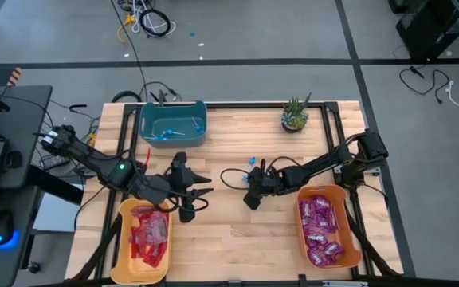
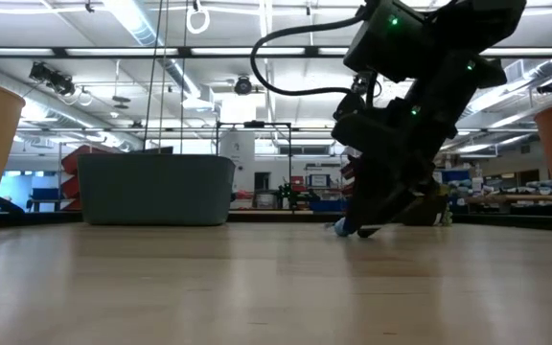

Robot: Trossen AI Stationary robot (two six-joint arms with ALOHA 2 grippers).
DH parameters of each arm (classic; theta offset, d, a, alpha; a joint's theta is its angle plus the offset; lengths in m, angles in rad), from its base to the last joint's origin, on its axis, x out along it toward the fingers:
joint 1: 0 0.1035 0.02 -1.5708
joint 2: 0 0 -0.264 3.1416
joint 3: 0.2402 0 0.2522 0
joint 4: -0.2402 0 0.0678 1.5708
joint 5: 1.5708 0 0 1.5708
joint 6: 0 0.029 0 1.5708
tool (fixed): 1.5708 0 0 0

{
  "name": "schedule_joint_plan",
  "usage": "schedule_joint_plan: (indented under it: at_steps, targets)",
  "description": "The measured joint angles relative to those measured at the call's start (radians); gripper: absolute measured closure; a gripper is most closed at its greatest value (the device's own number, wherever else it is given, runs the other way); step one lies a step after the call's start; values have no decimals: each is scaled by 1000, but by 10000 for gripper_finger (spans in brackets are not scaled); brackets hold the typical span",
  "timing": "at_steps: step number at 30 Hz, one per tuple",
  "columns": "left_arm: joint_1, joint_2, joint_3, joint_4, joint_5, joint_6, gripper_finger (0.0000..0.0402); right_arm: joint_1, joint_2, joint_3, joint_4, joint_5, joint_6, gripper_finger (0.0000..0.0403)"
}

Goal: Sort candy
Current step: Put the blue candy into the blue bin

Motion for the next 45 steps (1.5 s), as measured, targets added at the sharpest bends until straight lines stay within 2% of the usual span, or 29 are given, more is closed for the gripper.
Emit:
schedule_joint_plan:
  at_steps: [9,21,29,32,35,45]
  targets:
    - [-27,0,0,0,-5,0,282,-1,1,-2,-13,1,-11,284]
    - [-47,0,0,0,-33,-23,282,-2,3,-3,-41,20,-114,397]
    - [-65,67,0,1,-77,-23,282,23,-23,-6,-44,32,-162,401]
    - [-79,93,0,0,-77,-23,282,61,-71,-9,-42,13,-189,401]
    - [-89,114,0,1,-77,-23,282,105,-134,-8,-6,37,-234,402]
    - [-93,209,0,8,-72,-23,282,254,-249,-6,314,65,-471,402]
